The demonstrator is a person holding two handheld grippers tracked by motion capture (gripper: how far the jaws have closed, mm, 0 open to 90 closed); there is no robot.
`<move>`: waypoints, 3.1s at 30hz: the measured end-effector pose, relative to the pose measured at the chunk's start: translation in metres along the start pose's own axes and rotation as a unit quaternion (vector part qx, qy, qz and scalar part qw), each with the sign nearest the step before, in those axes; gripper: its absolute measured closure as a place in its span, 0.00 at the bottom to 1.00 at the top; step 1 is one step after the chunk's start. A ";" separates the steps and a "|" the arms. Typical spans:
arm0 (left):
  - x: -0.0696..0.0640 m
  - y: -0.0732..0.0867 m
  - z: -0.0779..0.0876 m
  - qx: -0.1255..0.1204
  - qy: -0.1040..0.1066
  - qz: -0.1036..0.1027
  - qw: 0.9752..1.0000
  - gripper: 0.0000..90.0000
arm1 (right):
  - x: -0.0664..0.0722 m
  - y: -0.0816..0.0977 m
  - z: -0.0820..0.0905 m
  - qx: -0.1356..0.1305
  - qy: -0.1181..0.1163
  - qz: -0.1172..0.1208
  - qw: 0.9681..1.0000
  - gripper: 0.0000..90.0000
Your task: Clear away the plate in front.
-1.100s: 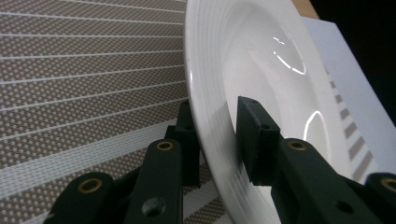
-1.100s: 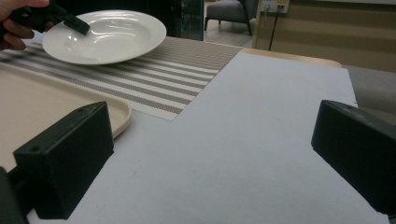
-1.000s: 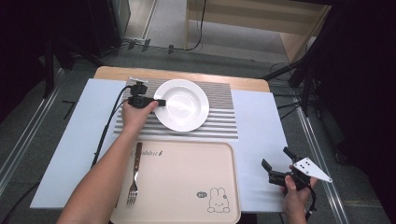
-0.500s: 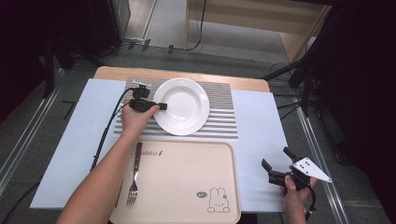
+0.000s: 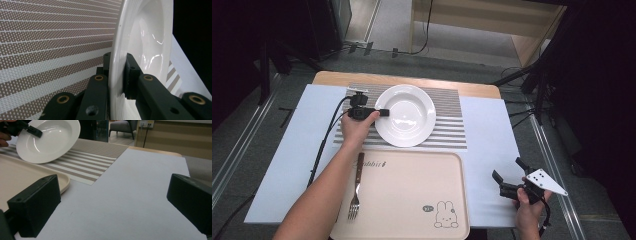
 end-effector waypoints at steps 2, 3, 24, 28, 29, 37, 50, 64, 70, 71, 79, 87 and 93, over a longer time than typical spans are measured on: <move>0.001 0.000 0.002 -0.004 0.004 0.005 1.000 0.90 | 0.000 0.000 0.000 0.000 0.000 0.001 1.000 0.00; 0.001 -0.001 0.004 -0.008 0.006 0.008 1.000 0.90 | 0.000 0.000 0.000 0.000 0.000 0.001 1.000 0.00; -0.015 0.001 0.038 -0.036 0.039 -0.003 0.999 0.90 | 0.001 0.000 0.000 0.001 0.002 0.002 1.000 0.00; -0.017 0.004 0.044 -0.036 0.043 -0.002 0.998 0.90 | 0.001 0.000 0.000 0.002 0.002 0.003 1.000 0.00; -0.017 0.005 0.045 -0.037 0.044 -0.002 0.998 0.90 | 0.001 0.000 0.000 0.002 0.002 0.003 1.000 0.00; -0.021 0.014 0.052 -0.035 0.049 0.004 0.998 0.90 | 0.001 0.000 0.000 0.002 0.003 0.002 1.000 0.00; -0.030 0.034 0.061 -0.031 0.065 0.003 0.997 0.90 | 0.001 0.000 0.000 0.001 0.003 0.002 1.000 0.00; -0.040 0.055 0.073 -0.020 0.083 -0.005 0.996 0.90 | 0.002 0.000 0.000 0.001 0.004 0.003 1.000 0.00; -0.043 0.068 0.078 -0.013 0.088 -0.008 0.996 0.90 | 0.002 0.000 0.000 0.001 0.004 0.004 1.000 0.00; -0.043 0.070 0.079 -0.012 0.090 -0.007 0.996 0.90 | 0.002 0.000 0.000 0.002 0.004 0.003 1.000 0.00; -0.044 0.088 0.083 -0.003 0.093 -0.009 0.996 0.90 | 0.002 0.000 0.000 0.002 0.005 0.006 1.000 0.00; -0.049 0.106 0.085 0.011 0.097 -0.008 0.995 0.90 | 0.002 0.000 0.000 0.002 0.006 0.007 1.000 0.00; -0.051 0.119 0.087 0.018 0.103 -0.005 0.994 0.89 | 0.002 0.000 0.000 0.002 0.007 0.007 1.000 0.00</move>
Point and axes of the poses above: each handheld gripper's, and its own axes: z roughly backward along the jaws, y roughly out of its underside, x roughly to its left, the point moved 3 cm from there along -z, roughly forward along the jaws, and after that the axes turned 9 degrees about z, right-handed, at the moved point
